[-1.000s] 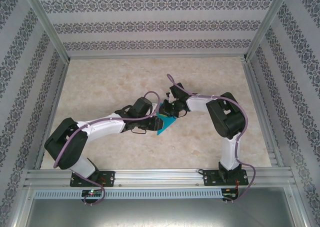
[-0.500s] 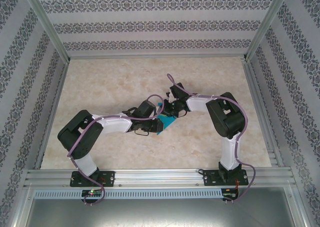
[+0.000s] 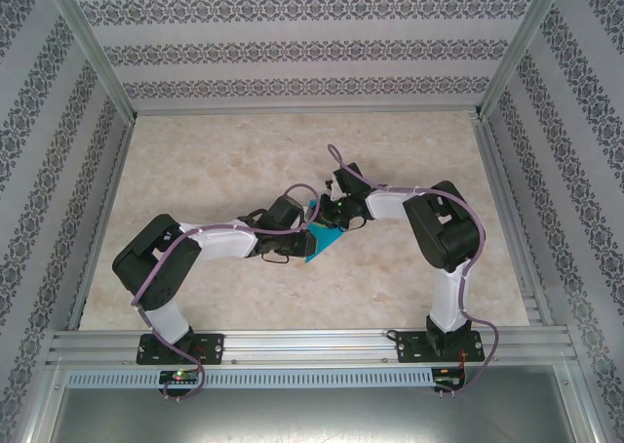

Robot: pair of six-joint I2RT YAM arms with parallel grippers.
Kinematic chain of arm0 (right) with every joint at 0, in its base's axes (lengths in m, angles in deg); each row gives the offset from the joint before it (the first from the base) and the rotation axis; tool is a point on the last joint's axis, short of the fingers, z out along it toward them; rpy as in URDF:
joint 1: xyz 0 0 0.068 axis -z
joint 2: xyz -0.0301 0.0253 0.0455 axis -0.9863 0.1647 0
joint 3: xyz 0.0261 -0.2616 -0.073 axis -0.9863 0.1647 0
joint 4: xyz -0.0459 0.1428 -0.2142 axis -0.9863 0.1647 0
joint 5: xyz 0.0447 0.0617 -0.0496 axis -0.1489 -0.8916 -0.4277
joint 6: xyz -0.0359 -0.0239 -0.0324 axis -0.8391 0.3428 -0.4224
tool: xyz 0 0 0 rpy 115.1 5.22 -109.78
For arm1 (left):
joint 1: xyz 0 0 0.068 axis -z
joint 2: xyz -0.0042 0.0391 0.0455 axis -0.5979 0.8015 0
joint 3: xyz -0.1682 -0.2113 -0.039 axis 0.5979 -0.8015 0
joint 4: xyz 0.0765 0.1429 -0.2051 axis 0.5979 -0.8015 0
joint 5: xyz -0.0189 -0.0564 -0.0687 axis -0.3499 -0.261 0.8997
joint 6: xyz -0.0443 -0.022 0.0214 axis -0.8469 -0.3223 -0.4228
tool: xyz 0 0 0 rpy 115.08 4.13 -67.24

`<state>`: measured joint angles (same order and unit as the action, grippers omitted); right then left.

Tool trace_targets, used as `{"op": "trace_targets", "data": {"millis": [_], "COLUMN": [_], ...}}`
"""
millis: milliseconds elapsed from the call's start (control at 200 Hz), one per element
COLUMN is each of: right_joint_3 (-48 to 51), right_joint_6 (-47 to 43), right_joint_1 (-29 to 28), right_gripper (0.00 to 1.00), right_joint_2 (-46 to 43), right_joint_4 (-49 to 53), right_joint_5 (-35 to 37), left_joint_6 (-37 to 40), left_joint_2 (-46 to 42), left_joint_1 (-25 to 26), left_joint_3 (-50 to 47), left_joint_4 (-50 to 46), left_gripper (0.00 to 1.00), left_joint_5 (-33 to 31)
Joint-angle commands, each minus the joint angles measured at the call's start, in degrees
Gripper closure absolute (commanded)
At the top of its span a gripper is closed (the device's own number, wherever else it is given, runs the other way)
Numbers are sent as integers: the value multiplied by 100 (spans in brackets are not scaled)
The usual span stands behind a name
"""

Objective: Fold a paper plane with a square sheet of paper (pick it up from the middle)
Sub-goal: Fourth fold the wing at the center of the table.

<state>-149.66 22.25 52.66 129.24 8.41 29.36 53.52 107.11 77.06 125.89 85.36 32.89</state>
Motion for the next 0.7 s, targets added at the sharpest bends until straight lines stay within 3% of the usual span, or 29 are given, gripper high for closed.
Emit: {"op": "trace_targets", "data": {"millis": [0, 694], "right_joint_3": [160, 539], "right_joint_6": [-2, -56], "right_joint_1": [87, 166], "right_gripper": [87, 82], "right_joint_2": [-197, -663], "right_joint_4": [176, 223], "right_joint_5": [123, 187], "left_joint_6": [208, 349], "left_joint_2": [7, 370], "left_joint_1": [-92, -126], "left_joint_3": [59, 187], "left_joint_4": [-72, 69], "left_gripper": [78, 78], "left_joint_5": [-215, 235]}}
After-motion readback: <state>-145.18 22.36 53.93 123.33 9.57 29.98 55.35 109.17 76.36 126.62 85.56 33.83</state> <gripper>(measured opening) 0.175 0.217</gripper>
